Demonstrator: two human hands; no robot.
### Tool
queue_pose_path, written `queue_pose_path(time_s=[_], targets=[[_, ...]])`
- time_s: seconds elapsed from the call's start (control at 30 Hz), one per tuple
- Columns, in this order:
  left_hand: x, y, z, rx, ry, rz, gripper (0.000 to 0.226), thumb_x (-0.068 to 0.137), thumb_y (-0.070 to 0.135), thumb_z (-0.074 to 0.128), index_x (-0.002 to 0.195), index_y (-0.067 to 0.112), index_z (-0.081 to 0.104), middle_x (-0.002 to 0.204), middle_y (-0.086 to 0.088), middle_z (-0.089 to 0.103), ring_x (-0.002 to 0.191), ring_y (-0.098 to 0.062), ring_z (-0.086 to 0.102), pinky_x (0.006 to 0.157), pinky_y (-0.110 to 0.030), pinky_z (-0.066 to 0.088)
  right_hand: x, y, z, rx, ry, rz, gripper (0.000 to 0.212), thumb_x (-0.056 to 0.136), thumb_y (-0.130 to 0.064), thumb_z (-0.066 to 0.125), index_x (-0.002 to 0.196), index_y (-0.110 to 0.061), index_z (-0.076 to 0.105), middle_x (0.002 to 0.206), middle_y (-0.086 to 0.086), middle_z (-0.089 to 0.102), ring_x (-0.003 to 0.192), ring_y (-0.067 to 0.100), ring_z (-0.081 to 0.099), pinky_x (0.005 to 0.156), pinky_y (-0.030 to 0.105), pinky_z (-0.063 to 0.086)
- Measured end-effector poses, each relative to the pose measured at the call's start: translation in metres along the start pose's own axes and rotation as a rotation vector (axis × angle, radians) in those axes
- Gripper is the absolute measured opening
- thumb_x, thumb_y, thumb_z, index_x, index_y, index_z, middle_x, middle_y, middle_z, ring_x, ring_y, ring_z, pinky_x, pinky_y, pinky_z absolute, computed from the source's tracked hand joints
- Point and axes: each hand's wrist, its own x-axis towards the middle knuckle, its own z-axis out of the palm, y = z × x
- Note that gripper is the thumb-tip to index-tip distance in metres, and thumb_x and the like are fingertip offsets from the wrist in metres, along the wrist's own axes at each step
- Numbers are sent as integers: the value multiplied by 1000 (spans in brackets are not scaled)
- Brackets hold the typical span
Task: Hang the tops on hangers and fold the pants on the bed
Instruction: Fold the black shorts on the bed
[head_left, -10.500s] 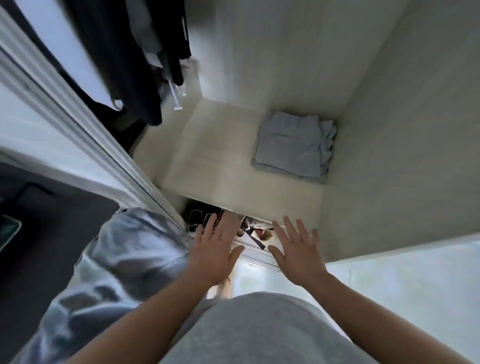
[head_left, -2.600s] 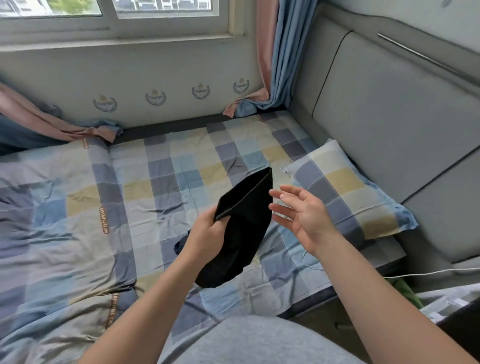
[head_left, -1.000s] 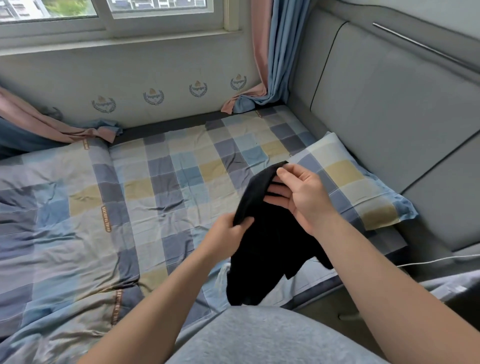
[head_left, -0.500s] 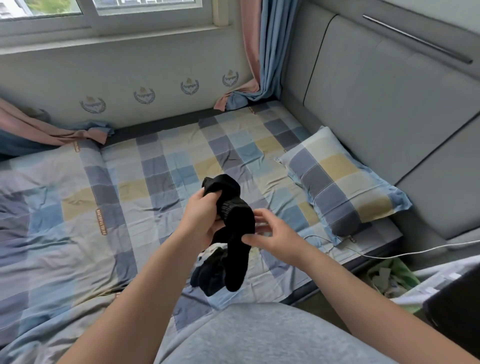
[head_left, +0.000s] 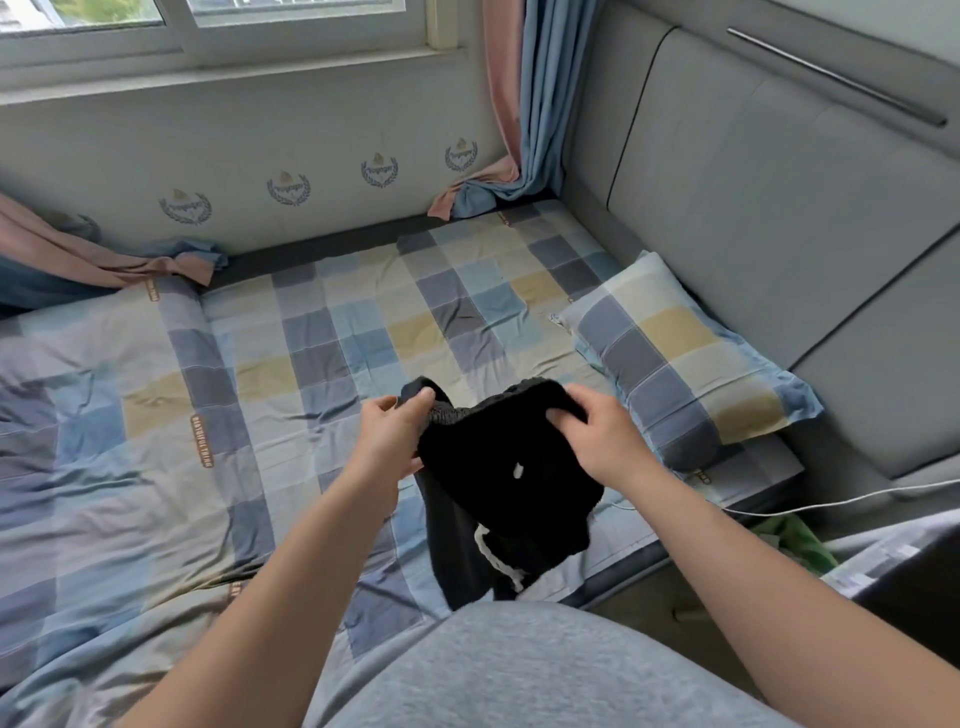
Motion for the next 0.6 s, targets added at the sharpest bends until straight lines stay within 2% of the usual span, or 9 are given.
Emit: queue_pose_path(time_s=[0.07,0.13,0.23,0.4,0.53,0.6], targets=[[-2,-9,3,180,-20,122,78,89,39,74,150,18,32,138,-2,50,110,-18,56,78,-29,47,5,-11,-9,-43,-5,-70,14,95,-20,63,85,-28,69,78,-13,69,77,3,64,71,29,50],[-3,-14,9,419,-115,277,79,83,41,79,149,22,39,145,1,44,119,-13,47,91,-29,42,8,-24,-13,-56,-63,-130,10,93,-22,66,86,-25,72,80,-7,71,80,10,66,76,34,53],[-4,-20,25,682,-301,462,72,81,40,80,143,26,47,143,10,49,125,-6,44,96,-23,34,8,-47,-16,-17,-192,-188,22,92,-18,69,78,-35,72,77,-13,71,75,2,66,72,20,50],[4,-21,38,729,-241,571,72,85,24,79,144,29,38,130,10,59,120,-6,50,97,-30,39,10,-69,-34,-20,-387,-179,20,93,-12,67,82,-28,75,75,-7,71,72,4,66,69,17,51],[14,-23,34,814,-363,600,36,87,17,73,120,25,63,109,11,70,104,-9,64,93,-33,50,13,-74,-48,-20,-415,-150,12,93,-11,67,84,-15,74,70,-9,66,70,5,63,65,17,49],[18,-29,34,789,-383,584,28,89,15,68,115,24,65,104,10,71,97,-11,66,87,-31,52,14,-73,-52,-14,-447,-108,8,92,-11,68,87,-11,74,74,-3,68,73,9,65,68,21,51]])
